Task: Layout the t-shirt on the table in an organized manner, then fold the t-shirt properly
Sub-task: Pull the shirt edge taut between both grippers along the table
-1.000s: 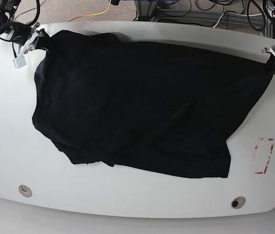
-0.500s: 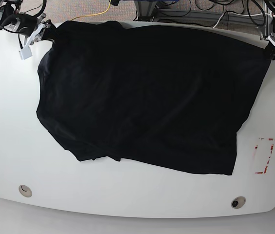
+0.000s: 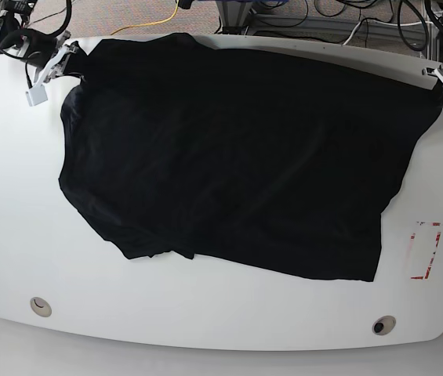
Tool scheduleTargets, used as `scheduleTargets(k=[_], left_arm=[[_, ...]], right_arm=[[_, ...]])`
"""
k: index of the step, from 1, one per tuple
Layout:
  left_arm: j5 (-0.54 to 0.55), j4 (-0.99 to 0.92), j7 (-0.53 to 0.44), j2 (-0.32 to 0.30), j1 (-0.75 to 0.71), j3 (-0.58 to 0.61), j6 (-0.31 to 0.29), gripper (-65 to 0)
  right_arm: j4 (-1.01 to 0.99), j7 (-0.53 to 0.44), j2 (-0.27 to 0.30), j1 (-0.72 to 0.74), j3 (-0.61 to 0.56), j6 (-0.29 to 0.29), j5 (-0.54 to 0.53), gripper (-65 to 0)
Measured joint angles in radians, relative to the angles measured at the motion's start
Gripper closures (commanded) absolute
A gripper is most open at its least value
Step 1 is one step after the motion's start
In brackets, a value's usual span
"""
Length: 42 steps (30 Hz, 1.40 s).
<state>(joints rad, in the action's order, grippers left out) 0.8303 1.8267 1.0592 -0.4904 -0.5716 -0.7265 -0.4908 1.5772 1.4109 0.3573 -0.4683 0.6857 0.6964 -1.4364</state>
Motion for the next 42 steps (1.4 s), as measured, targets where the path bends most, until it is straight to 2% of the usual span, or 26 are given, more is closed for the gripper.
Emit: scheduleTargets(k=[6,12,18,28,37,40,42], left_arm=[[-0.082,-0.005,0.000,0.020,0.065,0.001,0.000,-1.1],[-0.141,-0.008,-0.002,0.040,0.169,0.013,-0.004,-1.1],[-0.203,-0.041,0.002,0.043,0.281,0.099,-0.004,-1.1],[-0.270,-0.161,0.002,0.047,0.460,0.264,0.001,-1.1],[-0.314,-0.293,-0.003,0.059,0.561,0.272,-0.005,-1.3],[-0.323,-0.307,-0.002,0.063,0.568,0.274,-0.005,-5.1],[-0.324,-0.310,-0.002,0.064,0.572,0.274,-0.005,-13.6]], right_arm=[[-0.003,0.005,-0.002,0.023,0.009,0.000,0.004,-0.6],[-0.047,0.003,-0.003,0.090,0.009,0.000,0.066,-0.6],[-0.100,0.000,-0.008,0.162,0.009,0.000,0.156,-0.6],[-0.189,0.000,-0.012,0.274,0.035,0.000,0.212,-0.6],[-0.200,0.004,-0.008,0.336,0.074,0.000,0.292,-0.8],[-0.199,0.000,-0.011,0.351,0.072,0.000,0.317,-2.1],[-0.199,0.000,-0.011,0.352,0.072,0.000,0.333,-8.7]])
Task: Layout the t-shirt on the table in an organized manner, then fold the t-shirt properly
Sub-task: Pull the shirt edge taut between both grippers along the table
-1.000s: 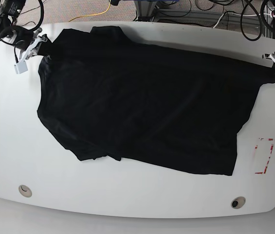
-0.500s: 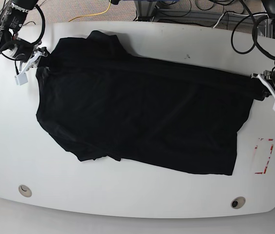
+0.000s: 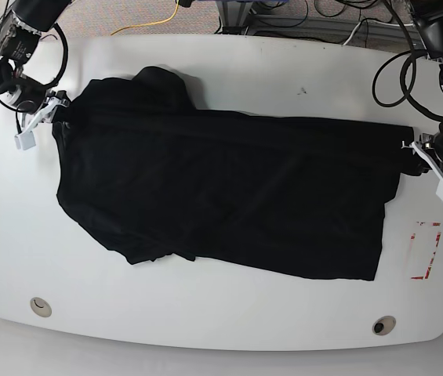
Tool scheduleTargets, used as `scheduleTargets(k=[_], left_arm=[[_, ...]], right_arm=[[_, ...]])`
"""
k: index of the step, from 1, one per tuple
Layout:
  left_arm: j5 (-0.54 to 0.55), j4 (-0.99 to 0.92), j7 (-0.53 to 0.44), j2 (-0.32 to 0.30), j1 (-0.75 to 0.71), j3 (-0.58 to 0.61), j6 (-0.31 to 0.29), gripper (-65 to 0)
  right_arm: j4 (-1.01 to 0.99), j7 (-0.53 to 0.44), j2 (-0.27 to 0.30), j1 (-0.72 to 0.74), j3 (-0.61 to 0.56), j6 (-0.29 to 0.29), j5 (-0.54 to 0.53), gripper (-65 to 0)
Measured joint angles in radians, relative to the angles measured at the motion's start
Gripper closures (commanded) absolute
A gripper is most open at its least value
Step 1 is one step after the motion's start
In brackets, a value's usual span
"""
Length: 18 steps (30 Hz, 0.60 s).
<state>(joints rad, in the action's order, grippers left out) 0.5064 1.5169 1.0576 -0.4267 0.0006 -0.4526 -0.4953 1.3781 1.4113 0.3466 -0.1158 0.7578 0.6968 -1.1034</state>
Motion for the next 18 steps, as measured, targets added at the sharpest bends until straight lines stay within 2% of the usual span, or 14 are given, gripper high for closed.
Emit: scheduleTargets(k=[1,2,4,5,8,9,10,11,18], left_arm=[[-0.002,0.000,0.000,0.002,0.004,0.001,0.000,-16.0],[-0.001,0.000,-0.001,0.003,0.008,0.002,0.000,-24.4],[-0.018,0.000,-0.002,-0.002,0.014,0.024,0.005,-33.1],[-0.026,0.001,-0.001,-0.003,0.016,0.037,0.005,-39.6],[-0.023,0.007,-0.003,-0.005,0.015,0.053,0.005,-48.6],[-0.019,0.011,-0.003,-0.003,0.014,0.055,0.006,-49.3],[-0.020,0.017,-0.003,-0.001,0.014,0.055,0.008,-49.2],[-0.020,0.021,-0.002,-0.001,0.014,0.055,0.008,-49.0],[-0.021,0.058,0.001,-0.006,0.018,0.055,0.008,-49.0]], right_arm=[[0.000,0.000,0.000,0.001,0.000,0.000,0.013,-10.9],[0.000,0.000,0.000,0.001,0.001,0.000,0.026,-17.9],[0.000,-0.002,0.000,0.001,0.003,0.000,0.039,-27.3],[0.000,-0.005,0.000,0.001,0.003,-0.001,0.039,-34.9],[0.000,-0.025,-0.003,0.004,0.003,-0.002,0.038,-52.2],[0.000,-0.029,-0.003,0.006,0.003,0.000,0.038,-55.5],[0.000,-0.030,-0.002,0.006,0.003,0.000,0.036,-61.8],[0.000,-0.031,-0.002,0.007,0.003,-0.001,0.034,-64.8],[0.009,-0.029,-0.003,0.000,0.003,0.000,0.023,-65.0]])
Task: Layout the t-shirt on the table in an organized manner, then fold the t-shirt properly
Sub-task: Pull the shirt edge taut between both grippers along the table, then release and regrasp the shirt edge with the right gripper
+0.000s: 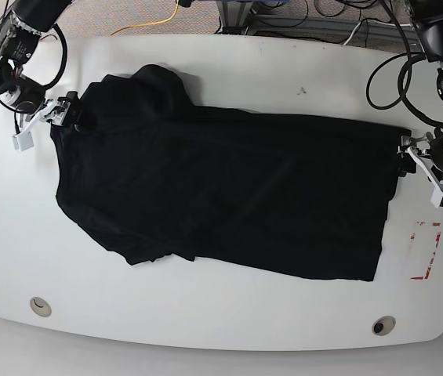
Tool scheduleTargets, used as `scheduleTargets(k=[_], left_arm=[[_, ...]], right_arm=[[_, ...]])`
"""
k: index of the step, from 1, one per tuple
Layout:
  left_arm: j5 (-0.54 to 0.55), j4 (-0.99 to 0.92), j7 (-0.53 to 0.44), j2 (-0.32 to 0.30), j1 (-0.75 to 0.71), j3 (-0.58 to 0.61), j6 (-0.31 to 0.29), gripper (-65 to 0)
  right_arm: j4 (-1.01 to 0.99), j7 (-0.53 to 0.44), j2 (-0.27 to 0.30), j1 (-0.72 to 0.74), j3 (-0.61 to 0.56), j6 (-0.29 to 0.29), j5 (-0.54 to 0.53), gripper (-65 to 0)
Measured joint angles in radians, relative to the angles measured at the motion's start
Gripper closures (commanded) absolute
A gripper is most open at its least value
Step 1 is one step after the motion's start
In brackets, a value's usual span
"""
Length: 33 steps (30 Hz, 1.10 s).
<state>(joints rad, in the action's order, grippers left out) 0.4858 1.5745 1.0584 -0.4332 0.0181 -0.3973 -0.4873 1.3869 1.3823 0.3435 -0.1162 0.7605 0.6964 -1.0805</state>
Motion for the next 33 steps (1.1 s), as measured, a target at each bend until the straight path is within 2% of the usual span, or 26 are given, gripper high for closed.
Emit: scheduleTargets(k=[5,14,23,31,33], left_arm=[[0.001,0.074,-0.002,-0.003,0.003,-0.002,-0.001,-48.6],[0.005,0.189,-0.001,-0.003,-0.003,-0.006,-0.004,-48.5],[0.008,0.236,0.000,-0.003,-0.003,-0.006,-0.004,-48.5],[0.006,0.237,0.000,-0.003,-0.004,-0.006,-0.004,-48.5],[0.005,0.237,0.000,-0.003,-0.004,-0.006,-0.004,-48.5]], right_arm=[[0.039,-0.003,-0.003,-0.057,0.031,0.000,-0.096,-65.0],[0.133,0.001,-0.060,-0.171,0.043,0.000,-0.131,-65.0],[0.136,-0.013,-0.157,-0.215,0.078,0.001,-0.090,-65.0],[0.139,-0.028,-0.215,-0.157,0.074,0.004,-0.031,-65.0],[0.139,-0.027,-0.222,-0.148,0.074,0.004,-0.026,-59.6]])
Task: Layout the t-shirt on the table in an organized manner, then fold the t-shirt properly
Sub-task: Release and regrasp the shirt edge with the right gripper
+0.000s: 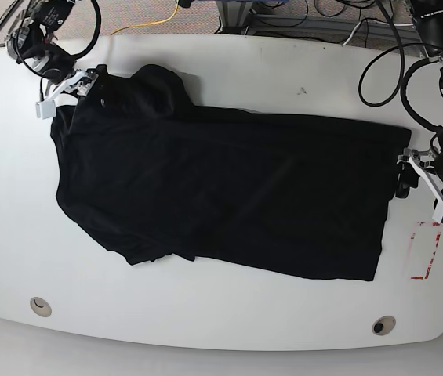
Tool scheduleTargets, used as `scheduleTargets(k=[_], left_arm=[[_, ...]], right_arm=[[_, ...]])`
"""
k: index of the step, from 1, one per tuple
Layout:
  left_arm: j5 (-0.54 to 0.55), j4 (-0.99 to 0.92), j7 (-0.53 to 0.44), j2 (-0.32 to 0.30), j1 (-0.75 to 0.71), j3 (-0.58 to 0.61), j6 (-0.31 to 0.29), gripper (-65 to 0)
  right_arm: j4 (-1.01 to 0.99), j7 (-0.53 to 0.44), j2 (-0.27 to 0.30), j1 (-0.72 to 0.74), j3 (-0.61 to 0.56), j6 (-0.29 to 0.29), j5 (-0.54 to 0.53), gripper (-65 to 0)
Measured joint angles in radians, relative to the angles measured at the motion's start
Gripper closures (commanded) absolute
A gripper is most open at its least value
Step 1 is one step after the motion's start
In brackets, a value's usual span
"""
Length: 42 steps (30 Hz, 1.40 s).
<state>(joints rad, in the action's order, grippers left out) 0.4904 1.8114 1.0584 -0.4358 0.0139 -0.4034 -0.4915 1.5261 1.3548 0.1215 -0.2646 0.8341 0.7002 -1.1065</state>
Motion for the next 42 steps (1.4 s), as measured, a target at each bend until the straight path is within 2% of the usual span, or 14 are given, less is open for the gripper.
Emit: scheduleTargets(k=[1,3,4,7,9,12,15,17,25,30,38,42], left_arm=[[0.000,0.000,0.000,0.000,0.000,0.000,0.000,-48.5],[0.000,0.000,0.000,0.000,0.000,0.000,0.000,-48.5],[0.000,0.000,0.000,0.000,0.000,0.000,0.000,-48.5],[0.001,0.000,0.000,0.000,-0.008,0.000,0.000,-48.5],[0.001,0.001,0.000,0.000,-0.014,0.000,0.000,-48.5],[-0.001,0.001,0.004,0.000,-0.018,-0.001,0.000,-48.5],[0.000,0.001,0.003,0.000,-0.016,-0.002,0.000,-48.5],[0.000,0.001,0.002,0.000,-0.016,-0.002,0.000,-48.5],[-0.004,0.001,0.003,0.000,-0.016,-0.002,0.001,-48.5],[-0.004,0.001,0.003,0.002,-0.016,-0.002,0.004,-48.5],[-0.004,0.001,0.002,0.013,-0.016,0.002,0.004,-48.5],[-0.004,0.001,0.002,0.032,-0.016,0.003,0.005,-48.3]], right_arm=[[0.000,0.001,-0.002,0.003,0.000,0.000,0.001,-50.1],[0.000,0.009,-0.003,0.006,0.000,0.000,0.004,-37.3],[0.000,0.012,-0.004,0.008,0.000,0.000,0.009,-25.4],[-0.003,0.026,-0.006,0.009,-0.002,-0.007,0.039,0.0],[-0.003,0.039,-0.006,0.006,-0.001,-0.008,0.032,0.0],[-0.003,0.051,-0.006,0.003,0.001,-0.006,0.034,-6.3],[0.005,0.053,-0.006,0.003,0.003,-0.008,0.034,-4.0],[0.037,0.057,-0.006,-0.003,0.003,-0.008,0.024,0.0],[0.165,0.060,0.019,-0.061,-0.045,-0.003,-0.252,0.0],[0.169,0.060,0.079,-0.052,-0.071,-0.004,-0.349,0.0],[0.089,0.064,0.102,0.071,-0.083,-0.004,-0.343,0.0],[-0.003,0.061,0.130,0.143,-0.083,-0.004,-0.351,0.0]])
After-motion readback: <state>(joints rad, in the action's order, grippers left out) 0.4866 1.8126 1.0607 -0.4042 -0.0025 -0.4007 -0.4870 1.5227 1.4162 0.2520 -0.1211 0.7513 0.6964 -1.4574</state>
